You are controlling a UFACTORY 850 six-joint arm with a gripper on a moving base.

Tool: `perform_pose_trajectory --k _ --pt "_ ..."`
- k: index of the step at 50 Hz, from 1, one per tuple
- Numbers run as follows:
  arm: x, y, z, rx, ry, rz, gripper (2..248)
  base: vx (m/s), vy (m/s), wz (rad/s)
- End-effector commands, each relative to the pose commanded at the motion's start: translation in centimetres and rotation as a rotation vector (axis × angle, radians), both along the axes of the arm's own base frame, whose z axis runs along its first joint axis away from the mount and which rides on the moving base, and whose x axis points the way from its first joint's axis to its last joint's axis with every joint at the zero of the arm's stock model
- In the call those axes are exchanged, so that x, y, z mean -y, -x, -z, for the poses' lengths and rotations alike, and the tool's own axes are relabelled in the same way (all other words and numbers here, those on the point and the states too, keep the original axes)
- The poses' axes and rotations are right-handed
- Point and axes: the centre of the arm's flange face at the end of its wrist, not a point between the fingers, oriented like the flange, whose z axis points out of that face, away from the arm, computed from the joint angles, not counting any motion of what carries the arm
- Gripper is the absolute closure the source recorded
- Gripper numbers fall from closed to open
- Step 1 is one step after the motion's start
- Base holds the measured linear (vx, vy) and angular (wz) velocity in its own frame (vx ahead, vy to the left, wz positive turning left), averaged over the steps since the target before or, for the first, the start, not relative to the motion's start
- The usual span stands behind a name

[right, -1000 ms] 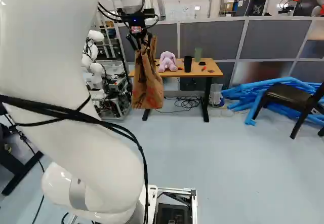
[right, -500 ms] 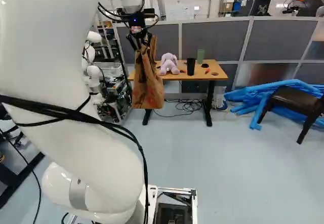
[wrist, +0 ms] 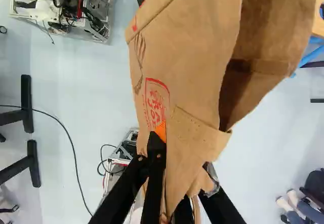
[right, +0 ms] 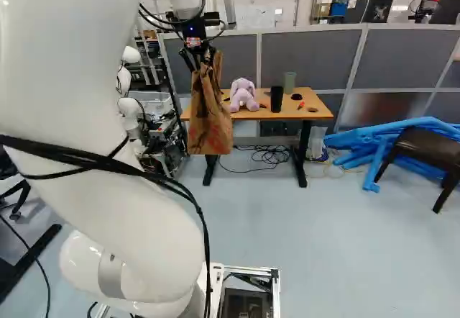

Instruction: Pick up the bag on the ground and place it on the table

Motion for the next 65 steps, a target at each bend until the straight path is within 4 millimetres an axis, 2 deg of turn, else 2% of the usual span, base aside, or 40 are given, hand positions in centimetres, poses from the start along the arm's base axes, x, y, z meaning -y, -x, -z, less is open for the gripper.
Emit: perform_pose_trajectory --k 65 --pt "0.0 0.0 0.0 0.0 0.0 0.0 229 0.166 0.074 -0.019"
